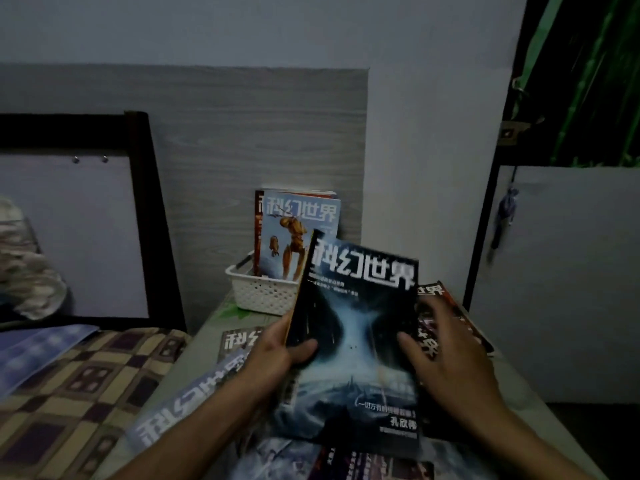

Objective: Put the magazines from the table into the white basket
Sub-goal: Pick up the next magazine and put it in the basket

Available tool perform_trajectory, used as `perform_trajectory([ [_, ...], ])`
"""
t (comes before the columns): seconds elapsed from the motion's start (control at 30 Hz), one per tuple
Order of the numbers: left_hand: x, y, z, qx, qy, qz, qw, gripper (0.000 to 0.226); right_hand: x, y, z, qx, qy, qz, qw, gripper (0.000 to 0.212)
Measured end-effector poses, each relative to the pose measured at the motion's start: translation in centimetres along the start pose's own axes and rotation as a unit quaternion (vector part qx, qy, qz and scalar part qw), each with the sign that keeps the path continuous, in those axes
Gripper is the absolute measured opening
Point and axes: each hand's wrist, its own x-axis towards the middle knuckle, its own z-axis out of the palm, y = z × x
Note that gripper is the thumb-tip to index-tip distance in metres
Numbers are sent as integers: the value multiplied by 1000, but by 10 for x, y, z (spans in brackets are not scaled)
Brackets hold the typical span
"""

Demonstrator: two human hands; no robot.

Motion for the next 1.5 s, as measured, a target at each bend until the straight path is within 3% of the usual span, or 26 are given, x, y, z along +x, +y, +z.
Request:
perform_trajectory([
  [0.07, 3, 10, -11, -4, 7, 71, 997, 45, 23, -3, 0, 165, -61, 102, 979, 56],
  [0.13, 5, 26, -19, 13, 6, 136, 991, 40, 42, -18, 1, 348, -100, 100, 927, 36],
  [0.23, 8, 49, -27, 120, 64, 245, 960, 35, 59, -36, 13, 400, -60, 61, 913, 31],
  [0.33, 13, 55, -35, 229, 148, 311, 911, 26, 65, -50, 33, 352, -55, 47, 933, 31],
  [0.57, 24, -3, -74, 261, 166, 202, 929, 34, 59, -49, 62, 223, -107, -10, 969, 18],
  [0.77, 55, 1, -88, 168, 208, 230, 936, 27, 90, -65, 62, 276, -49, -10, 960, 18],
  [0.83, 82, 33, -92, 150, 230, 262, 925, 20, 116, -77, 58, 317, 4, -6, 949, 8],
  [0.9, 114, 62, -96, 164, 231, 284, 916, 22, 147, -84, 61, 335, 50, 2, 941, 12],
  [1.03, 186, 84, -107, 300, 254, 230, 890, 13, 202, -82, 89, 316, 49, 21, 947, 11],
  [1.1, 217, 75, -113, 370, 267, 206, 866, 10, 225, -73, 110, 287, 30, 31, 957, 9],
  [1.3, 256, -6, -118, 450, 264, 168, 836, 21, 229, -22, 172, 204, -30, 94, 974, 8],
  [1.4, 265, -27, -122, 451, 310, 138, 826, 24, 209, -10, 196, 79, 37, 16, 996, 15],
  [1.5, 270, -29, -122, 454, 324, 107, 823, 4, 205, -11, 202, 54, 81, 22, 995, 23],
])
